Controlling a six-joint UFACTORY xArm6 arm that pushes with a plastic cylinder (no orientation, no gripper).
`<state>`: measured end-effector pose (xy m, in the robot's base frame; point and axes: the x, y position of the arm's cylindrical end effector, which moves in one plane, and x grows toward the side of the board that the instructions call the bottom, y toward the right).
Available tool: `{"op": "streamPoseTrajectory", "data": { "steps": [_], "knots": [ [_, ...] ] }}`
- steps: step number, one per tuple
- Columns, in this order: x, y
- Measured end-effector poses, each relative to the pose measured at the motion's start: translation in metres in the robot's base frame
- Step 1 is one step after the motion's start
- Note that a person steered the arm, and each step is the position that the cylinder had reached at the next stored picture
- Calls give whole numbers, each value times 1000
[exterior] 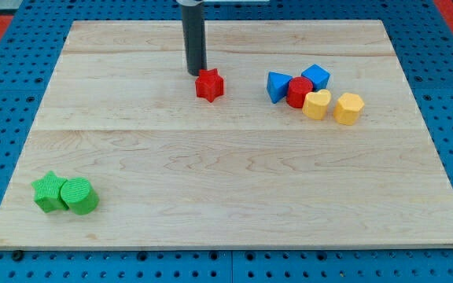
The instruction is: Push red star into red circle
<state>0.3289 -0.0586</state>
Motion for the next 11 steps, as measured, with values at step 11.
{"op": "streamPoseTrajectory", "data": {
  "steps": [11],
  "knots": [
    [29,68]
  ]
}}
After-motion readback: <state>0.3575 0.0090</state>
